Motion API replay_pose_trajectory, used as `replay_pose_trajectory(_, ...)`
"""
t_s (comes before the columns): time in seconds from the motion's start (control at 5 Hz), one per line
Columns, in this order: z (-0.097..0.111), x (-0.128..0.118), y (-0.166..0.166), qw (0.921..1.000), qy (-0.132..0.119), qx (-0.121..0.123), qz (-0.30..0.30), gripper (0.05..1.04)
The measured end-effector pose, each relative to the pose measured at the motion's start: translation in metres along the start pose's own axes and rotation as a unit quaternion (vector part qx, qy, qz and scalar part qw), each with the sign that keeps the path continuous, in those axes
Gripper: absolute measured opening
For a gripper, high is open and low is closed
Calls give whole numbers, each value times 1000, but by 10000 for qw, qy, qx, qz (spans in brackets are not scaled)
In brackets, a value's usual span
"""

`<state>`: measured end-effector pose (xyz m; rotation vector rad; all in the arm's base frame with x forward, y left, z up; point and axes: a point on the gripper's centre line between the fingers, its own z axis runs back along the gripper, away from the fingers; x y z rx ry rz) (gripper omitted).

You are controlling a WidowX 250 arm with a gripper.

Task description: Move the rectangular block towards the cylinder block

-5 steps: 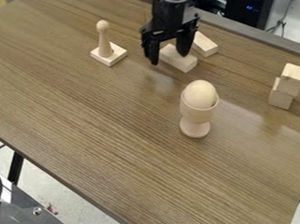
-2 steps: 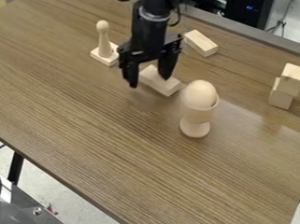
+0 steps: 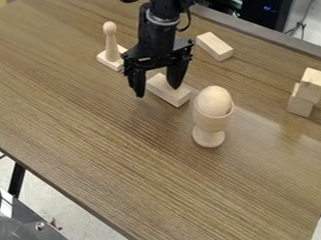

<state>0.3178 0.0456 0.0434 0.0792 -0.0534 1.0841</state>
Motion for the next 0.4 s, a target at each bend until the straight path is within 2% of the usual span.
replay_pose_trajectory(0.2, 15, 5, -21, 9993, -85, -355, -13, 1000)
replay_pose_trajectory(0.4, 40, 10, -39, 9974, -366, -596, -171, 1000)
